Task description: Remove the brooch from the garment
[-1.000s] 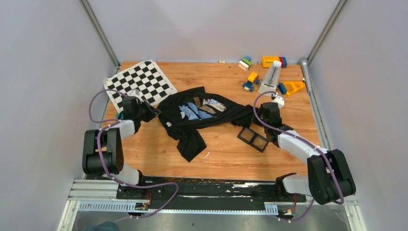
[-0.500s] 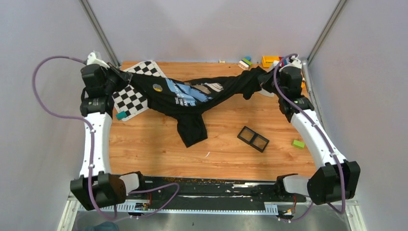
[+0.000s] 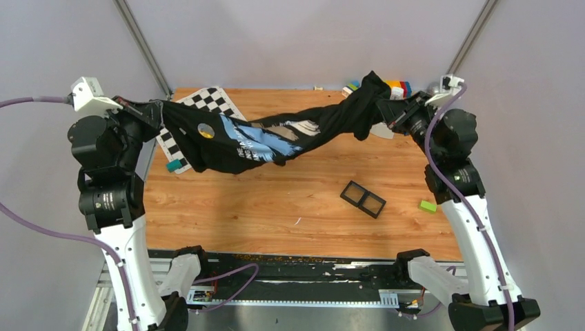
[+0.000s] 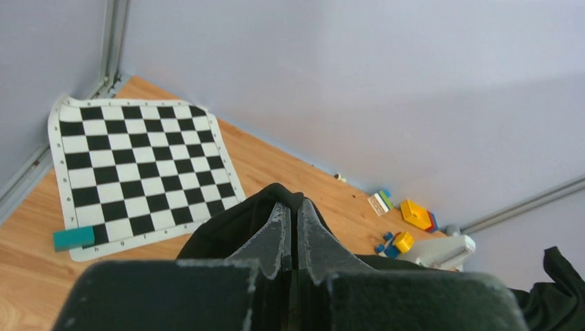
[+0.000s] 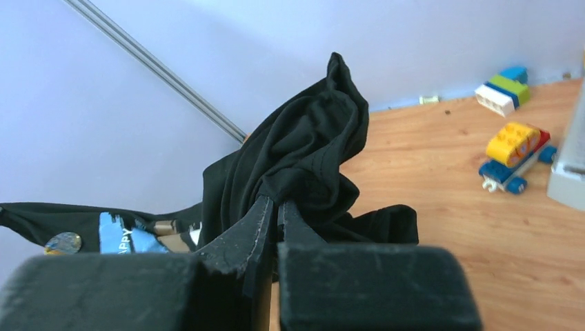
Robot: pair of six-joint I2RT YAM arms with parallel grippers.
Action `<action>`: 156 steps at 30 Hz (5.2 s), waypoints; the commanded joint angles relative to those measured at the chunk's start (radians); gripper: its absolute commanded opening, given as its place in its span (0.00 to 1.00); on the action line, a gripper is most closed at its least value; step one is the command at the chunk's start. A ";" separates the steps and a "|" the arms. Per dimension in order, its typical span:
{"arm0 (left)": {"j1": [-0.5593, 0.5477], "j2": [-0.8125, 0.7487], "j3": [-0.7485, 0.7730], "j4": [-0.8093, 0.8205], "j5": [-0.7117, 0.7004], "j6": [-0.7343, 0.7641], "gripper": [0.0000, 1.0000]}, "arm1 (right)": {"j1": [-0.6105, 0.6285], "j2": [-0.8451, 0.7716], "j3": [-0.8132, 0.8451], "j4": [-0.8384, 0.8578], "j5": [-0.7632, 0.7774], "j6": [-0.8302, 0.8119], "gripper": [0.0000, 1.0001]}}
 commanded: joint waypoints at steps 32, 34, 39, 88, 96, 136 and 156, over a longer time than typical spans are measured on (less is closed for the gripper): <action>-0.450 0.322 -0.629 0.293 -0.287 0.226 0.61 | 0.502 0.604 -0.164 0.200 0.118 -0.264 0.75; -0.449 0.381 -0.646 0.325 -0.296 0.221 0.61 | 0.538 0.656 -0.131 0.202 0.139 -0.272 0.75; -0.318 0.535 -0.666 0.378 -0.136 0.159 0.50 | 0.630 0.809 -0.017 0.176 0.231 -0.308 0.74; -0.263 0.452 -1.035 1.088 0.016 0.081 0.57 | 0.725 0.862 -0.173 0.480 0.297 -0.380 0.12; -0.261 0.477 -0.994 0.975 -0.073 0.084 0.56 | 0.725 0.865 -0.168 0.473 0.303 -0.374 0.11; -0.136 0.300 -1.009 0.689 -0.039 0.054 0.08 | 0.725 0.799 -0.240 0.538 0.348 -0.346 0.00; -0.136 0.503 -0.955 0.928 0.152 0.053 0.54 | 0.794 0.787 -0.284 0.670 -0.034 -0.463 0.00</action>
